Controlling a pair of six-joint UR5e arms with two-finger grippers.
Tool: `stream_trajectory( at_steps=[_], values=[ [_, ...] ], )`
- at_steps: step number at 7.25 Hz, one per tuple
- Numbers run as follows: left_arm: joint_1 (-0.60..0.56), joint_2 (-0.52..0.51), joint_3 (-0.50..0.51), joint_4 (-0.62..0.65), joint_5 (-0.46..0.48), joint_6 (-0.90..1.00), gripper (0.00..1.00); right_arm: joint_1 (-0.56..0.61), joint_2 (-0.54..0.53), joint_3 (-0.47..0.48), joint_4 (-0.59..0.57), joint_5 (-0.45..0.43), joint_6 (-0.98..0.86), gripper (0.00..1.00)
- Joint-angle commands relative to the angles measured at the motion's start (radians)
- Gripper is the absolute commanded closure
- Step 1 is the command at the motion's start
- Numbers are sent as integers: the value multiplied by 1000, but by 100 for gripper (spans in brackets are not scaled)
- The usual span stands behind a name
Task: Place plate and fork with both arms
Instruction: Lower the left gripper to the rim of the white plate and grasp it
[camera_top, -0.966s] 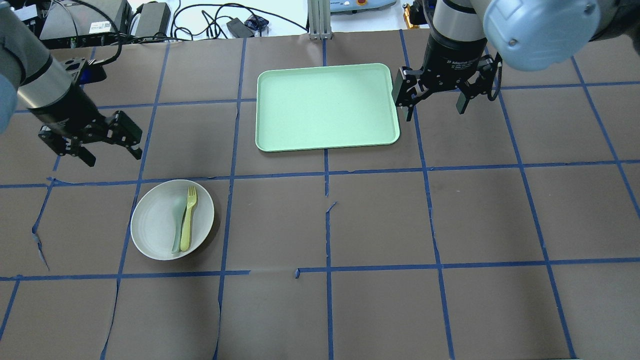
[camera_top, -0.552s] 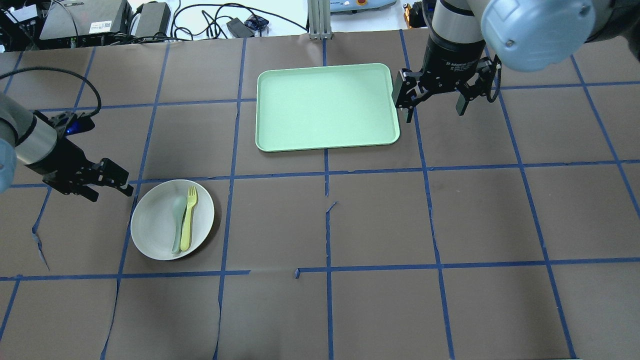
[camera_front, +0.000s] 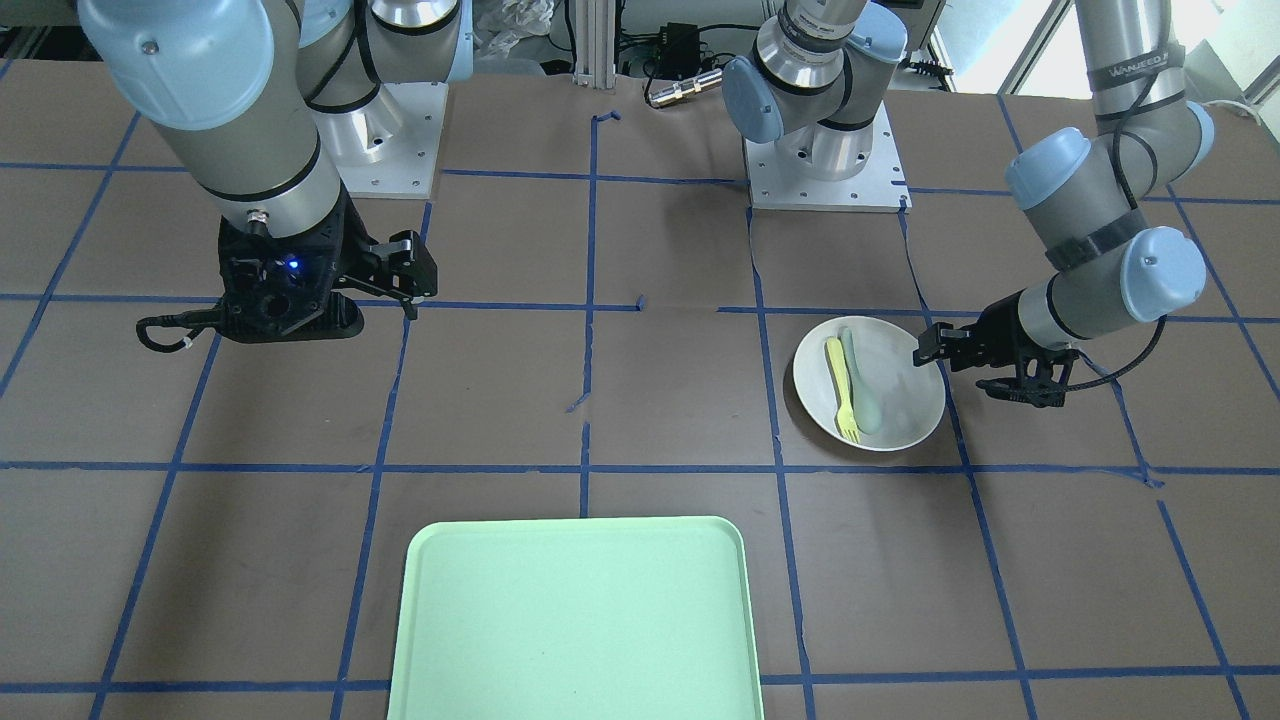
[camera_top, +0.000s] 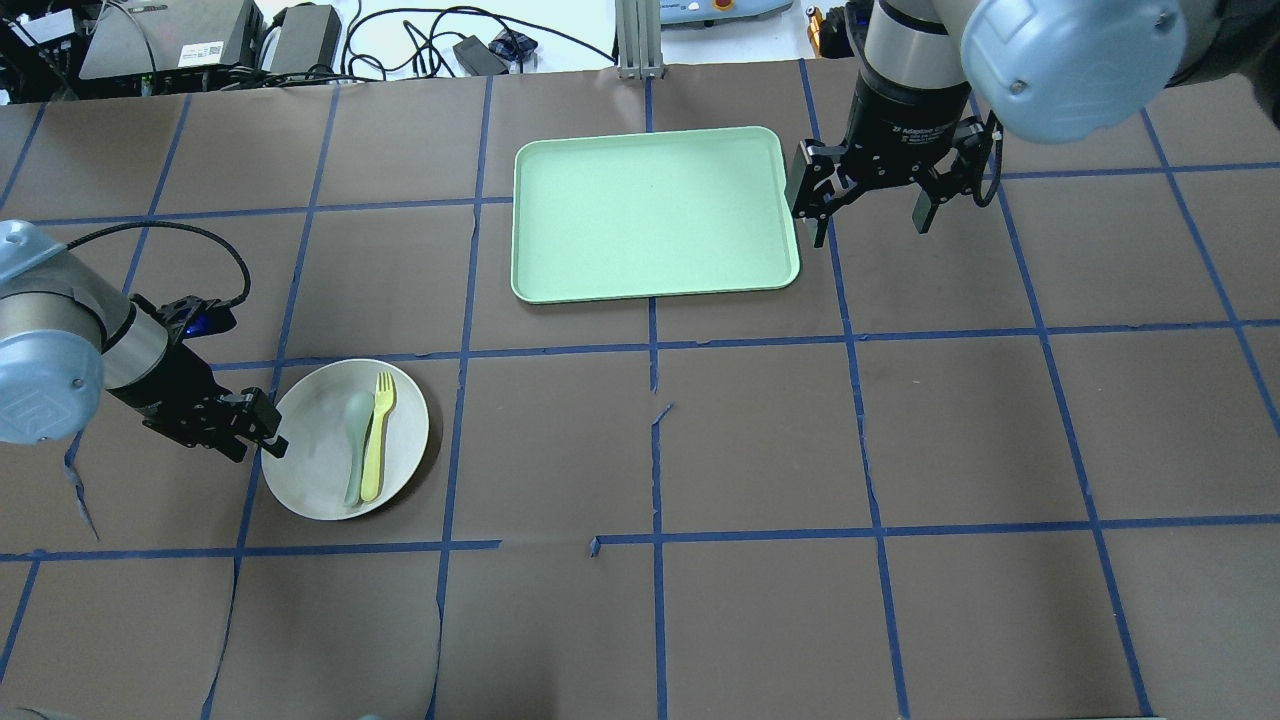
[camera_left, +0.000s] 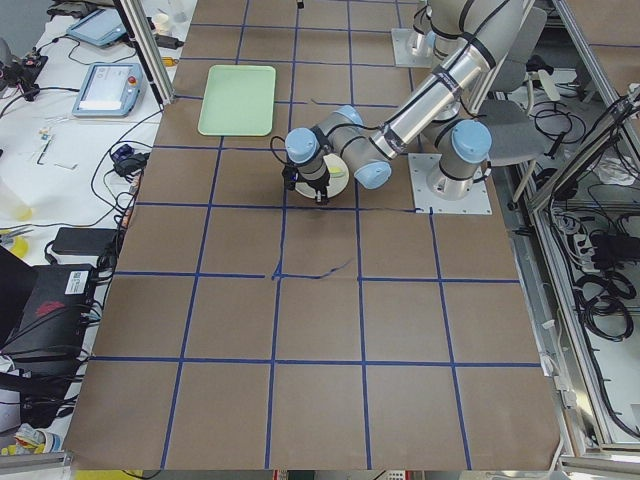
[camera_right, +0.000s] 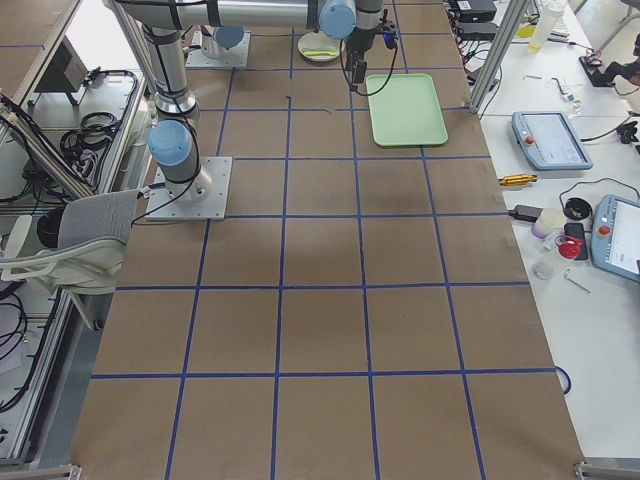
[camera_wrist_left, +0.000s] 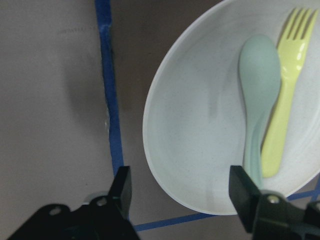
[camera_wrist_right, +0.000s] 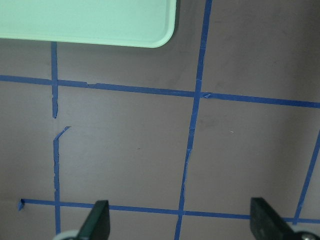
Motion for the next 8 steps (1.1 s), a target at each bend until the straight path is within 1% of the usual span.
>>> stream_trajectory(
  at_steps=[1,2,3,4,5,7,8],
  values=[
    [0,-39,-1,20,13,5,41,0,0,0,1,0,0,0],
    [0,-44,2,20,13,5,52,0,0,0,1,0,0,0],
    [0,-44,2,20,13,5,89,0,0,0,2,-2,0,0],
    [0,-45,3,18,13,5,100,0,0,2,2,-2,0,0],
    [0,-45,14,21,11,8,100,0,0,0,2,-2,0,0],
    [-1,-38,87,-4,-18,3,100,0,0,0,2,-2,0,0],
    [0,-35,133,-73,-109,-8,100,0,0,0,2,-2,-1,0]
  ],
)
